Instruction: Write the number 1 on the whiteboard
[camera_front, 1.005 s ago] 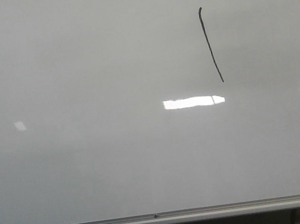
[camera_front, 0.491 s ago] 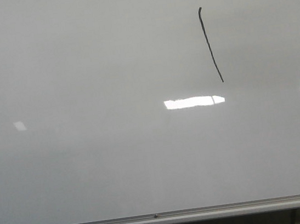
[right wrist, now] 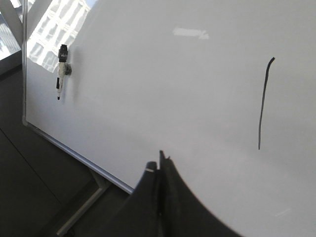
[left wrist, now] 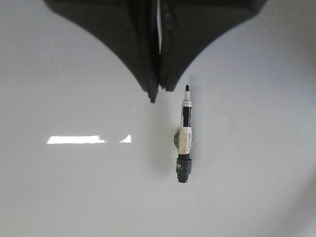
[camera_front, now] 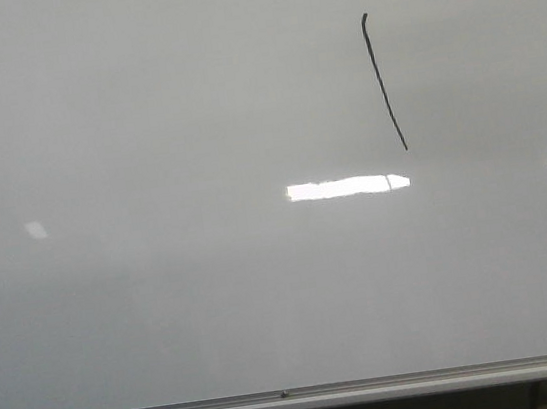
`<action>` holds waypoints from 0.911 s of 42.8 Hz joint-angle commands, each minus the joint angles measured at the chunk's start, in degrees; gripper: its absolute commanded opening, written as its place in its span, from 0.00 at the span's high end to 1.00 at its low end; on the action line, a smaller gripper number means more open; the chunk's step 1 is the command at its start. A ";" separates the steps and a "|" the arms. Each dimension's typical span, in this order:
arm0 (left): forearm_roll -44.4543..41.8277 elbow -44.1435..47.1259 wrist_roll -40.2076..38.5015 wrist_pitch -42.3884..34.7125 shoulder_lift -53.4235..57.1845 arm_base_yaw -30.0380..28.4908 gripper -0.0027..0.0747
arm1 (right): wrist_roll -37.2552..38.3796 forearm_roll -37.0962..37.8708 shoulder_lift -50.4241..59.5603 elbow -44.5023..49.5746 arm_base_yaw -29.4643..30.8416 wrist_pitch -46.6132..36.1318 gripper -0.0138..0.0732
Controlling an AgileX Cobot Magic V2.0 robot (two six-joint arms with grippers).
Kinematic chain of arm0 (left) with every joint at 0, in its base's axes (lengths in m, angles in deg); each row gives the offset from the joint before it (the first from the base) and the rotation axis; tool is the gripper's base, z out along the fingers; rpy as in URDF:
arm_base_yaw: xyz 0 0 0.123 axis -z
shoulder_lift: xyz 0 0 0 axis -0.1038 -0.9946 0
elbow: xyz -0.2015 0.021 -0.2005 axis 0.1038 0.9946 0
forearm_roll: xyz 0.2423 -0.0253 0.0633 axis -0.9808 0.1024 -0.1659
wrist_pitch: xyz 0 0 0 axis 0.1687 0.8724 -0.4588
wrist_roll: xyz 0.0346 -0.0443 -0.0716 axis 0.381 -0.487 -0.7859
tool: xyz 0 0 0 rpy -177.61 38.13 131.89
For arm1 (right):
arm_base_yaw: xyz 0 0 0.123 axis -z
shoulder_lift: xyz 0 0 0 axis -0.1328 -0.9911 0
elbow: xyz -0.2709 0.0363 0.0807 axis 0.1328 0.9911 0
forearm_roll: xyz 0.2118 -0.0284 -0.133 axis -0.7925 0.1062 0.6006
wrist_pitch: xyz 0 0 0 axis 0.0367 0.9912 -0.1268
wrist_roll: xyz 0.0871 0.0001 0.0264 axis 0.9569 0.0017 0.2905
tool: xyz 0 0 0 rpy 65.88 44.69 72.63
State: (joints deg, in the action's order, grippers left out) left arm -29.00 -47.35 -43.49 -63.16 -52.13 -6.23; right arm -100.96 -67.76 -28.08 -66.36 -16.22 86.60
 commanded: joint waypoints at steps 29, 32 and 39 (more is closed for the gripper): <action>-0.03 1.28 -0.54 -5.08 0.93 -0.10 0.99 | 5.59 9.13 2.93 2.26 0.33 -14.88 0.91; -0.03 1.28 -0.54 -5.08 0.93 -0.10 0.99 | 10.89 14.52 5.43 5.38 0.33 -18.53 0.91; -0.03 1.28 -0.54 -5.08 0.93 -0.10 0.99 | 23.58 28.71 13.89 15.17 0.97 -26.85 0.91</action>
State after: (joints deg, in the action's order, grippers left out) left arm -29.00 -47.35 -43.59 -63.16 -52.13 -6.23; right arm -84.43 -46.53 -17.76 -54.19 -16.00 67.65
